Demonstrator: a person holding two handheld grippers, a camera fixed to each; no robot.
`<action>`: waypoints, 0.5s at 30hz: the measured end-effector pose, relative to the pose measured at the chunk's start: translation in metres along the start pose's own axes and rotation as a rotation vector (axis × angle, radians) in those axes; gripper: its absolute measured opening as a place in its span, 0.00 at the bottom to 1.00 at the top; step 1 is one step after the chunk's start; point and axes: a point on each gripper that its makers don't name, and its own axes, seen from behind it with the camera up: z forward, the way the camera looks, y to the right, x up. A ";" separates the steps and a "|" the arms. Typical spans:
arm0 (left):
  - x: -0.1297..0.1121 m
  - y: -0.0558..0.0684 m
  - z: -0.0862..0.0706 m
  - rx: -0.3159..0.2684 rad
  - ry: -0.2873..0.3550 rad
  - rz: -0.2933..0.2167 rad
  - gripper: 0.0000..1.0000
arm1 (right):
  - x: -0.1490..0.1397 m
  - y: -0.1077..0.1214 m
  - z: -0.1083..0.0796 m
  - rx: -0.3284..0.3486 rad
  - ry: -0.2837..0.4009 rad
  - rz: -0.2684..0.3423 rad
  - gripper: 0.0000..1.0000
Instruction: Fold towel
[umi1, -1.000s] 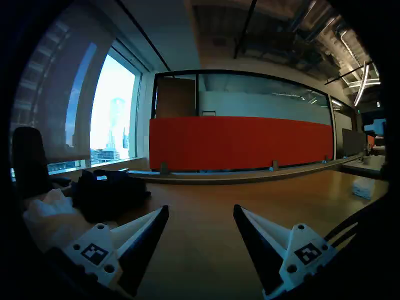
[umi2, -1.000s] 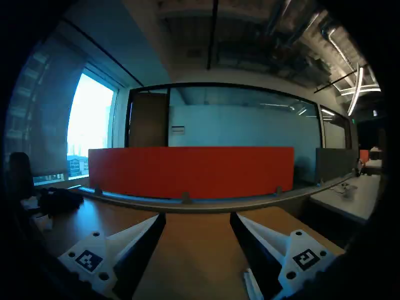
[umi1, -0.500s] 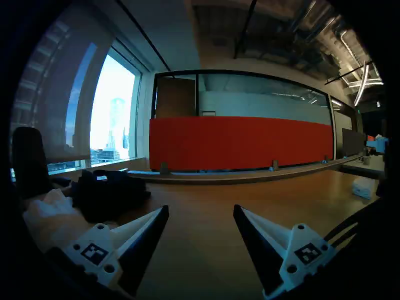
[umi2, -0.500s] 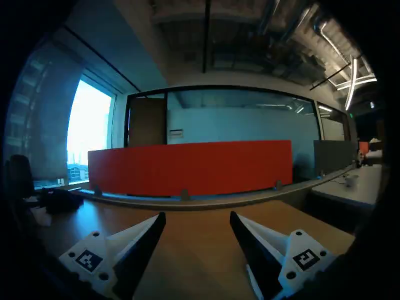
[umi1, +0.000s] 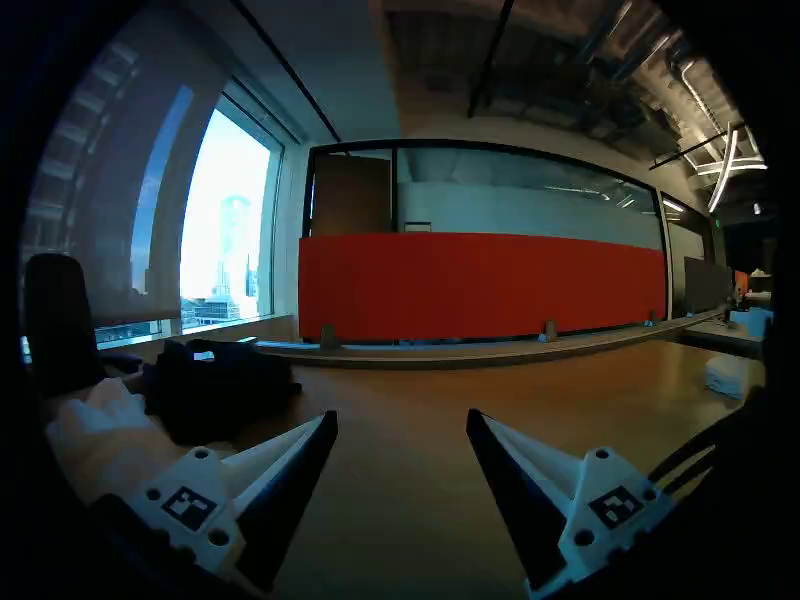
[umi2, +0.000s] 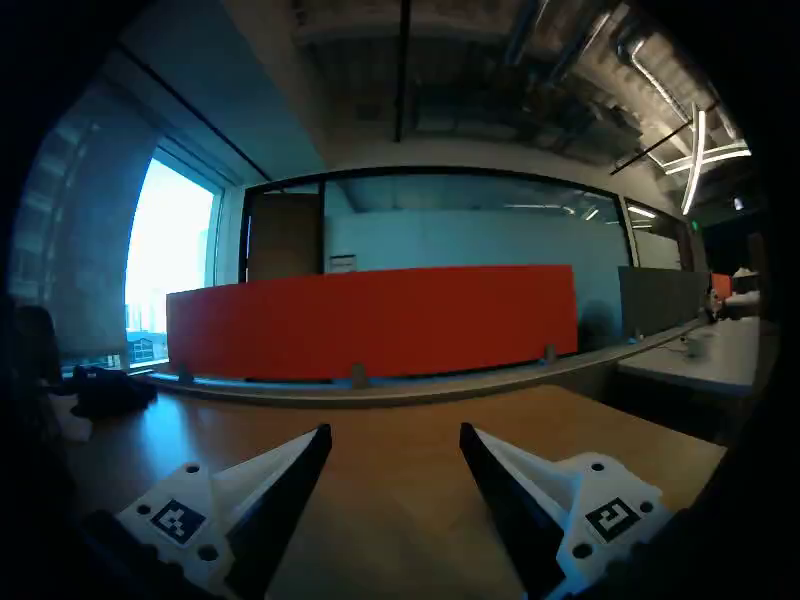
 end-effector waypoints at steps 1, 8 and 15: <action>0.000 0.000 0.000 0.000 0.000 0.000 0.96 | -0.003 -0.001 0.000 0.000 -0.002 -0.006 0.99; 0.000 0.000 0.000 0.000 0.000 0.000 0.96 | -0.015 -0.006 0.001 0.018 -0.012 -0.030 0.99; 0.000 0.000 0.000 0.000 0.000 0.000 0.96 | -0.024 -0.011 0.001 0.026 -0.022 -0.031 0.99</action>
